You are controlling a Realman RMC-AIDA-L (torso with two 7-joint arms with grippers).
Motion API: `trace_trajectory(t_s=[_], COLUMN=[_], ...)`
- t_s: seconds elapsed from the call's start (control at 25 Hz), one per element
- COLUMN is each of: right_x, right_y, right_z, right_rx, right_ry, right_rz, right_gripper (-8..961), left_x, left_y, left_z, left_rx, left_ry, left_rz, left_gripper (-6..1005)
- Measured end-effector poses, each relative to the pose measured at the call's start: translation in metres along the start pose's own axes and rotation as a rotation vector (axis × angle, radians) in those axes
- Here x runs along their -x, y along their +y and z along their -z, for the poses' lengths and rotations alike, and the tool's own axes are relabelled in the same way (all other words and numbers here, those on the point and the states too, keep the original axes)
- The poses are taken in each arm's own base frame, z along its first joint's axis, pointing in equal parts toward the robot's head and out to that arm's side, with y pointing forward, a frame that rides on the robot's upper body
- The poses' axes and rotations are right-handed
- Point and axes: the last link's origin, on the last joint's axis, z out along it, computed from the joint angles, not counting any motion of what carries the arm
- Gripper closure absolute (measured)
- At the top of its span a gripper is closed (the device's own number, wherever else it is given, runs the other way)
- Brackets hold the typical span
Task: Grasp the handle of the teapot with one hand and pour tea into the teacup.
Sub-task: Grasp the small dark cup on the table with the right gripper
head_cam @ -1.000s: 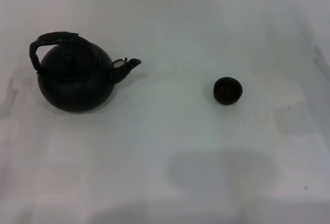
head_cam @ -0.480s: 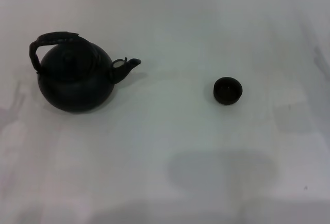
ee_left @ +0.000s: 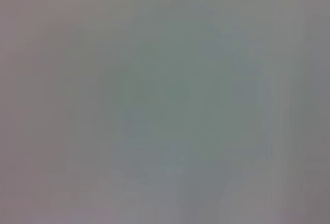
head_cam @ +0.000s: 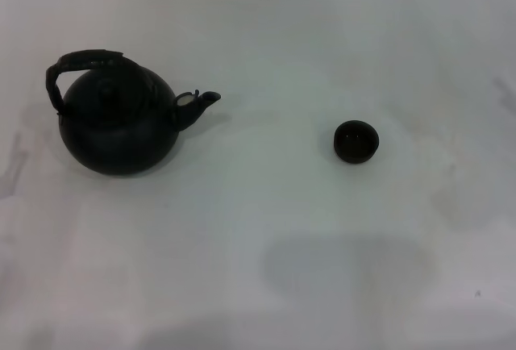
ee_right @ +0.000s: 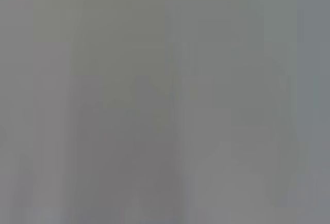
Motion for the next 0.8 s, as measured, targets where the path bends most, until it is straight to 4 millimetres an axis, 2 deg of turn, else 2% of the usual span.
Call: trace_trajectory(t_s=[0.16, 0.2, 0.32, 0.56, 0.8], right_x=[0.022, 0.026, 0.030, 0.035, 0.037], right_y=[-0.006, -0.006, -0.003, 0.022, 0.050], right_z=[-0.011, -0.022, -0.034, -0.080, -0.107], right_rx=[0.104, 0.155, 0.218, 0.468, 0.629], right_ry=[0.070, 0.119, 0.180, 0.439, 0.653], right_rz=[0.020, 0.004, 0.002, 0.056, 0.161], right_gripper=[109, 109, 109, 109, 108], left_x=[0.001, 0.002, 0.002, 0.002, 0.004], left_y=[-0.001, -0.002, -0.004, -0.003, -0.003], left_z=[-0.002, -0.003, -0.004, -0.007, -0.008], left_rx=[-0.003, -0.006, -0.017, -0.015, -0.017], left_ry=[-0.008, -0.013, -0.017, -0.012, -0.029], left_rz=[-0.005, -0.006, -0.009, -0.009, -0.006], left_gripper=[121, 121, 121, 121, 121])
